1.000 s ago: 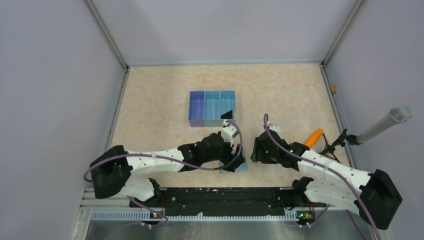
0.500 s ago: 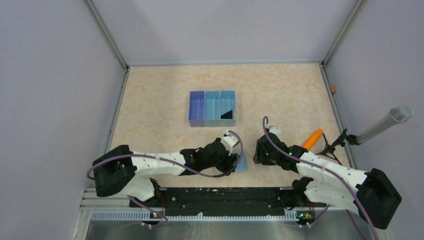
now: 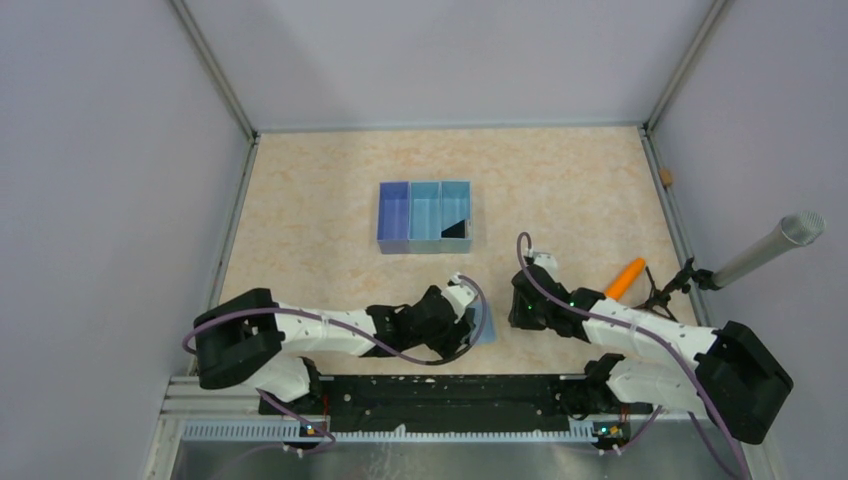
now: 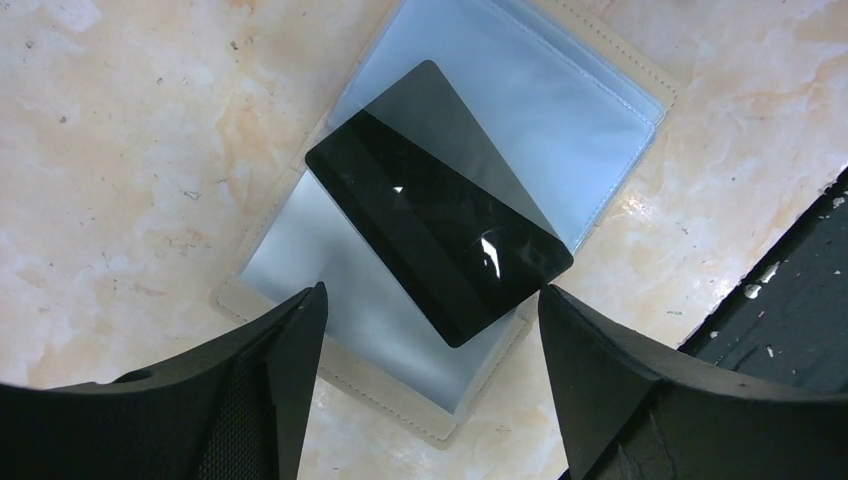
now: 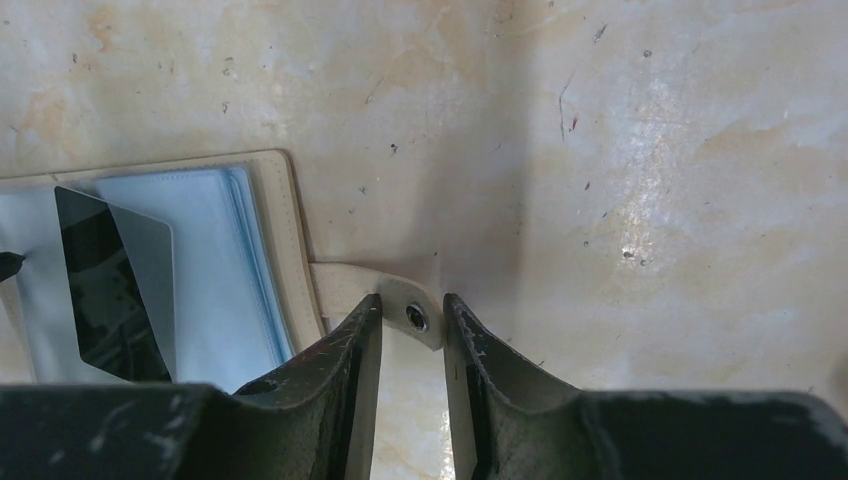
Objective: Put the credit cards into the card holder
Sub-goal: Insert the credit card into the card holder.
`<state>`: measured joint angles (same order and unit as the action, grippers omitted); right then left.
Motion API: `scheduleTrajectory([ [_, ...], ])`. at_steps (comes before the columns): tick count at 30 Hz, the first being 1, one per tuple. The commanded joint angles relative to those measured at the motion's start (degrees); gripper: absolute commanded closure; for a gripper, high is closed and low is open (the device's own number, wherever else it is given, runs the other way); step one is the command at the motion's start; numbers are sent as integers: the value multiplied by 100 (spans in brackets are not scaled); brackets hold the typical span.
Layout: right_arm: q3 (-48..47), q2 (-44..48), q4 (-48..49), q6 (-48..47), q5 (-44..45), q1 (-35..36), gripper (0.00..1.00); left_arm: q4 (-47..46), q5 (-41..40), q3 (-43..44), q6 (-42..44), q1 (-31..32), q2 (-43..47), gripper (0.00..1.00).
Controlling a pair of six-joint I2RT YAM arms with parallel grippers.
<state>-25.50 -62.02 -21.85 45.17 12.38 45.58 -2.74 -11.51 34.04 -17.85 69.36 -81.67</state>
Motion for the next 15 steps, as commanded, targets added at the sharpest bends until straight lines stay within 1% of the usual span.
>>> scheduleTrajectory([
  [1,10,-65,172,54,131,-25,72,-67,-292,-68,95,138,-92,18],
  [7,-13,-159,210,69,100,-27,73,-94,-556,-75,149,272,-202,15],
  [15,-12,-233,231,87,84,-29,74,-146,-987,-93,22,335,-305,15],
])
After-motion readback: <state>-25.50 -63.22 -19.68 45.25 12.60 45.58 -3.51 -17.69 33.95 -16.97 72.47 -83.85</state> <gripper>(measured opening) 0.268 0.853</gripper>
